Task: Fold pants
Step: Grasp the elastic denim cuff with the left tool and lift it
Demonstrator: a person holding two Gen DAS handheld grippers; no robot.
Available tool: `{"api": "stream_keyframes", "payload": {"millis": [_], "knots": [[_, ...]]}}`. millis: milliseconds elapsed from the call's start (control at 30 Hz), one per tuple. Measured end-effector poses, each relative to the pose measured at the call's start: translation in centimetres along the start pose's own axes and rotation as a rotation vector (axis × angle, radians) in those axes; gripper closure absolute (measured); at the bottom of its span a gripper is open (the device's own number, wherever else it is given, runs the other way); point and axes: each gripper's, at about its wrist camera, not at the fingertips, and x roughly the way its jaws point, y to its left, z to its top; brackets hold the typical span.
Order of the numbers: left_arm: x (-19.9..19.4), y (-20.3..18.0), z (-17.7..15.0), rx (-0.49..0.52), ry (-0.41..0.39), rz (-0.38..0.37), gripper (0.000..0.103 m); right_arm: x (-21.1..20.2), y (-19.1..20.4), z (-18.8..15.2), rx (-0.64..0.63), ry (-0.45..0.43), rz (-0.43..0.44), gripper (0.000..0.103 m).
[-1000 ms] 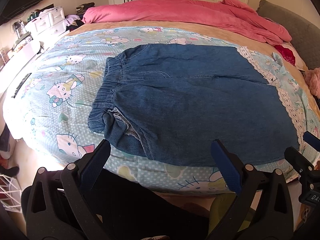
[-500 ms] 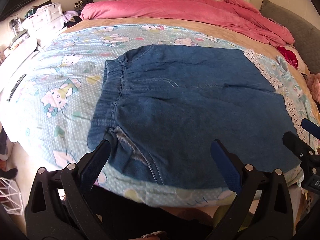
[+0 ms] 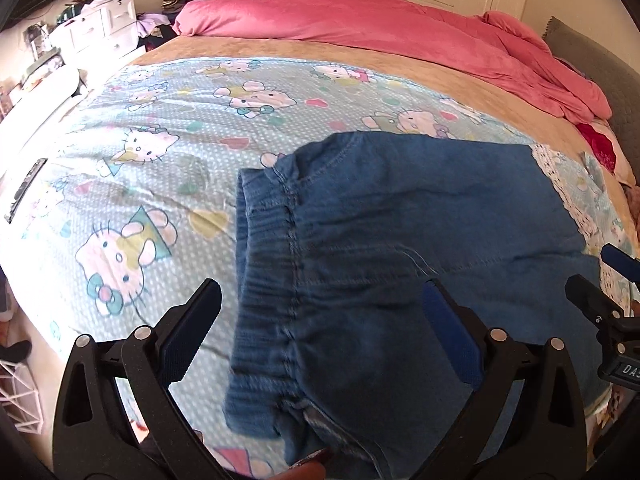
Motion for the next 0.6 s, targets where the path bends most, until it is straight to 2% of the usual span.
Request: {"api": "stream_keyframes", "payload": {"millis": [400, 600], "knots": [[5.3, 3.9, 4.4, -0.030, 0.048, 0.010, 0.009, 6.0, 1.3, 4.4, -0.104, 0.032, -0.003, 0.004], [7.6, 4.7, 5.8, -0.001, 0.062, 0.007, 0.009, 9.8, 1.1, 7.3, -0.152, 0.075, 0.081, 0.004]]}}
